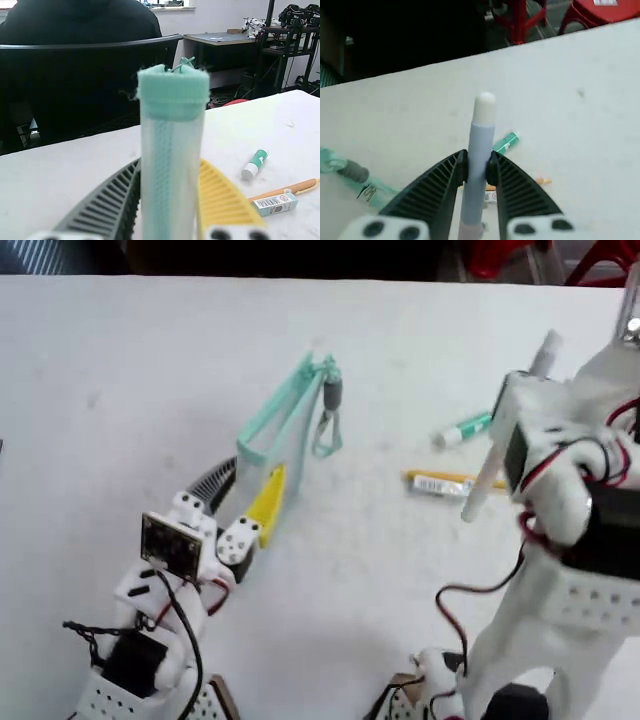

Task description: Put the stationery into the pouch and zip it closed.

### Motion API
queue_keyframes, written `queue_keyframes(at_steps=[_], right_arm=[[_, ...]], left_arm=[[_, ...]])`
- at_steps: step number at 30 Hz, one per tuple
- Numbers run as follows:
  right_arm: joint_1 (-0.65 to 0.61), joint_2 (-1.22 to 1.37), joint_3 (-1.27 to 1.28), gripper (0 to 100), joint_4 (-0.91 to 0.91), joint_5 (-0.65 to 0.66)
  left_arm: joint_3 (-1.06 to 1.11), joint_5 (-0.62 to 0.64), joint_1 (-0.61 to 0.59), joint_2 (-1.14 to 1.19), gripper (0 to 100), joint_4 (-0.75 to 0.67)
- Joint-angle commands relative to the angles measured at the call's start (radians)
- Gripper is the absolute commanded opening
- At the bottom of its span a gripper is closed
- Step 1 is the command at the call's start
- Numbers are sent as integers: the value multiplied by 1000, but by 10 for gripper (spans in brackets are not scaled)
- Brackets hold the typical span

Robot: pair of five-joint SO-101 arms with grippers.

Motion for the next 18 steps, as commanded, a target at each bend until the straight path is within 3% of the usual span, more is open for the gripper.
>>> queue_keyframes(at_steps=[1,8,12,18], right_arm=[[-119,-93,57,17,16,48],[-228,-203,284,17,-96,55],[-243,-315,287,17,-208,150],[-420,-433,292,17,-363,255]], left_arm=[[-9,-6,13,5,156,-29],[-9,-6,13,5,156,-28],[-9,-6,13,5,157,-28],[-9,-6,18,5,157,-28]])
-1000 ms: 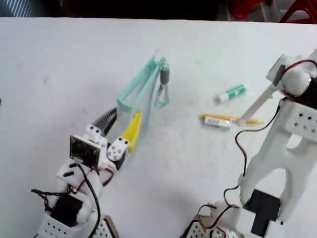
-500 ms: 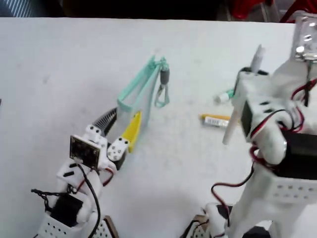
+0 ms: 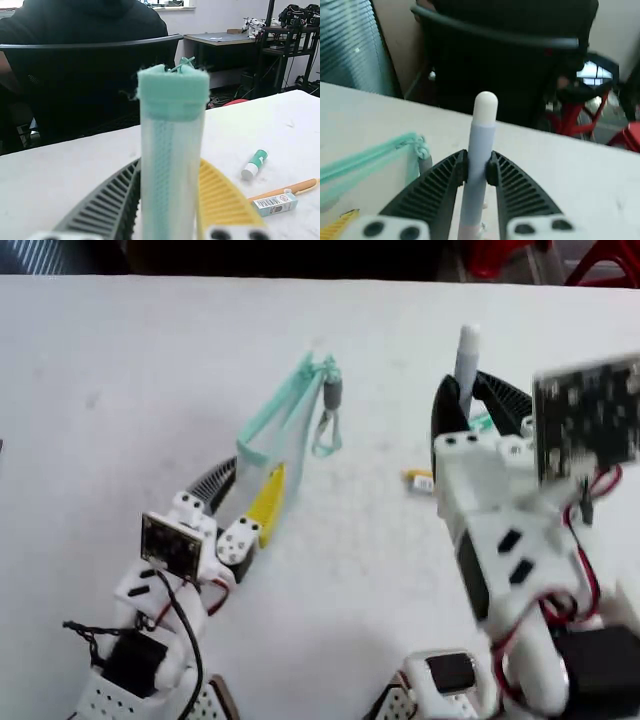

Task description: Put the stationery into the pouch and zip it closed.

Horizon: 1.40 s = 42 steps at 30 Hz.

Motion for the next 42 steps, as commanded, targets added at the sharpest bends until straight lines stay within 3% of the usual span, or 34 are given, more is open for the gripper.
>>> queue_keyframes(at_steps=[1,8,18,27,42], right_arm=[[-148,-51,-5,17,-122,75],[-351,5,-6,17,-271,74],[-510,127,-9,16,-584,78],[-522,311,6,16,-631,72],[-507,219,261,16,-674,74]], left_arm=[[-9,-6,21,5,157,-28],[-8,-6,28,5,157,-28],[-8,-6,28,5,157,-28],[-9,-6,19,5,157,-28],[-12,-6,19,4,157,-28]])
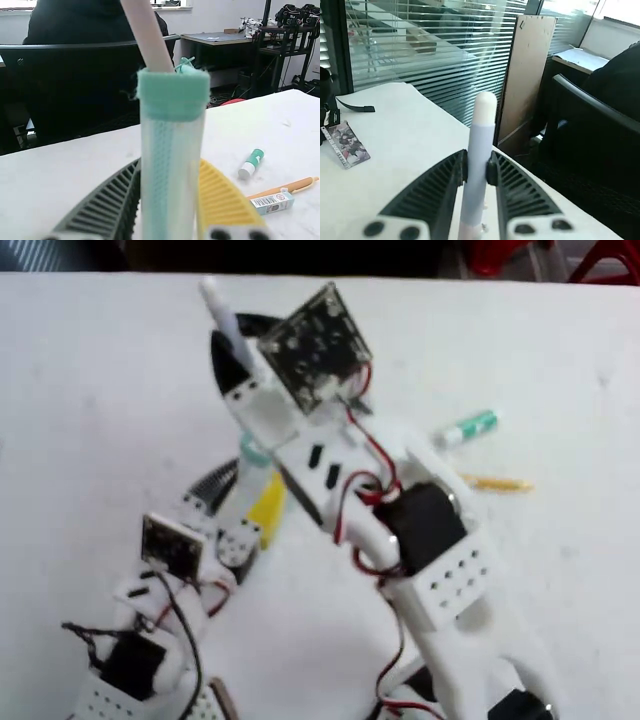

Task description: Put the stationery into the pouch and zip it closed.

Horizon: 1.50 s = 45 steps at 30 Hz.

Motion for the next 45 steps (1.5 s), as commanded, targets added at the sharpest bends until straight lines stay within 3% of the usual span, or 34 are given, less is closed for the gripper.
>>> queue_keyframes(at_steps=[1,8,15,25,29,33,37,40,45], right_arm=[[10,-120,69,16,-18,6],[39,-226,241,26,-18,12],[44,-239,255,253,36,8],[58,-417,256,238,77,15],[174,-453,261,238,165,15],[398,-449,270,238,260,6],[561,-449,488,238,312,6],[616,-450,779,238,188,5],[668,-456,1112,237,-191,5]], left_arm=[[-12,-6,7,4,157,-28],[-12,-6,7,4,157,-28],[-12,-6,7,4,157,-28],[-11,-6,7,4,157,-28],[-11,-6,7,4,157,-28],[-11,-6,7,4,157,-28],[-11,-6,7,4,157,-28],[-11,-6,7,4,157,-28],[-11,-6,7,4,156,-28]])
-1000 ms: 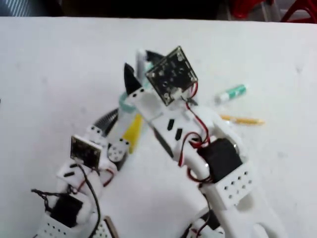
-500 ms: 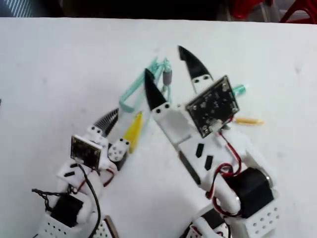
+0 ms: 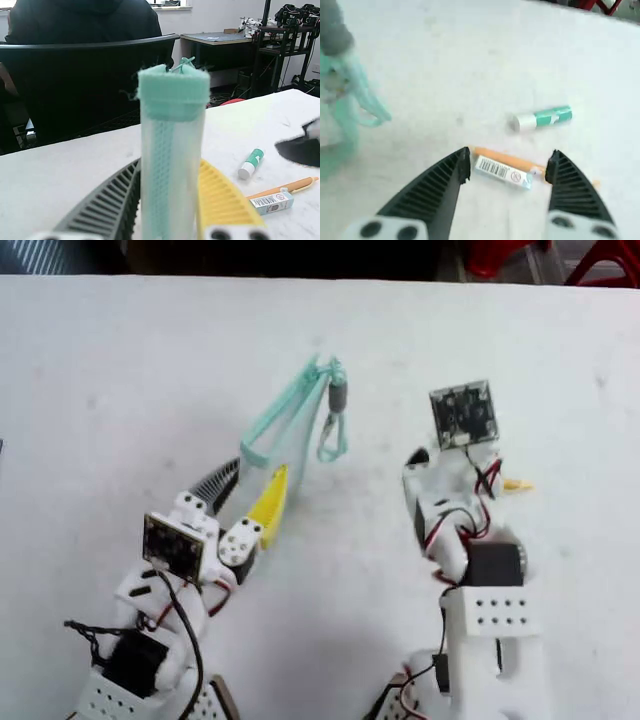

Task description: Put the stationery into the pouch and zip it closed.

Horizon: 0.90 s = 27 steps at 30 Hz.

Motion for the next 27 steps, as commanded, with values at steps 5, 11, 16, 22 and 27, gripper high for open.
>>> queue_keyframes(at_steps=[5,11,16,22,27], right_arm=[[93,-10,330,170,-472,9],[96,-7,341,125,-481,3],[97,-15,361,187,-490,3],[76,-15,419,176,-572,9],[74,-15,420,132,-582,2]], left_arm=[[-11,-6,5,4,156,-28],[-9,-6,5,4,156,-28],[-8,-6,7,4,155,-28],[-8,-6,5,4,155,-28],[-8,-6,7,4,155,-28]])
